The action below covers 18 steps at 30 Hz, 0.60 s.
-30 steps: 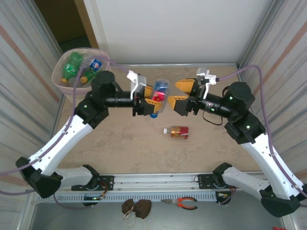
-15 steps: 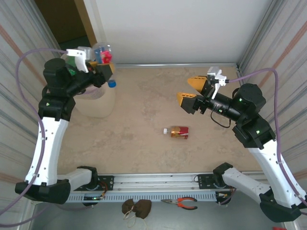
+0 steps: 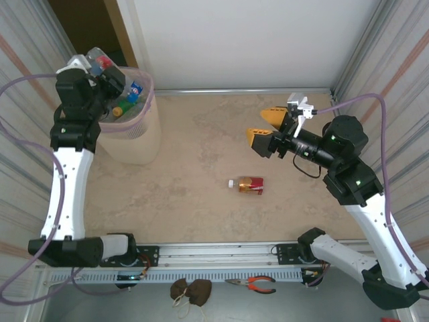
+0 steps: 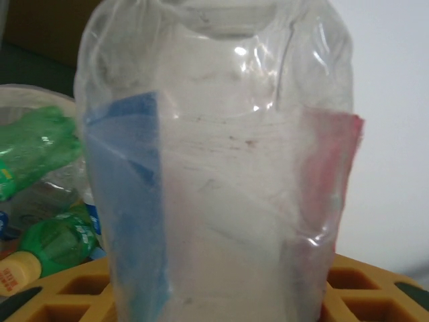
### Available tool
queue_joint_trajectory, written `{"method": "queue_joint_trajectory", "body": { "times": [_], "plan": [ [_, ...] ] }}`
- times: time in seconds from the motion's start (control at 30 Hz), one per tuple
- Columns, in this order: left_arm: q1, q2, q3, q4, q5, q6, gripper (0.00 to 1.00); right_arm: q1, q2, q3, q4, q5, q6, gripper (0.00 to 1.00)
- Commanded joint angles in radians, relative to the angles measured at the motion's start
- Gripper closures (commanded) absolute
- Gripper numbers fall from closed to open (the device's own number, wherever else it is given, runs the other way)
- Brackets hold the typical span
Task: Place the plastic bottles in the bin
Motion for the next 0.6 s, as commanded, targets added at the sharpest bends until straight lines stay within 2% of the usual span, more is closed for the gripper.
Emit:
{"method": "queue_joint_trajectory", "body": {
  "times": [0.0, 0.13, 0.3, 0.5, 0.57],
  "plan": [
    [0.021, 0.066, 0.077, -0.085, -0.137, -0.249, 0.51, -0.006, -0.001, -0.004, 0.007, 0.013, 0.007, 0.19],
    [0.065, 0.140, 0.092, -0.142, -0.083, -0.517, 0.53, -0.006, -0.001, -0.019, 0.018, 0.015, 0.018, 0.19],
    [0.076, 0.198, 0.063, -0.145, -0.049, -0.793, 0.56, -0.007, -0.006, -0.040, 0.030, 0.007, 0.032, 0.19],
    [0.066, 0.280, 0.047, -0.096, 0.018, -0.997, 0.56, -0.005, -0.012, -0.066, 0.048, 0.005, 0.043, 0.20],
    [0.050, 0.299, 0.054, -0.102, -0.001, -1.035, 0.55, -0.006, -0.013, -0.071, 0.051, 0.000, 0.044, 0.20]
  ]
}}
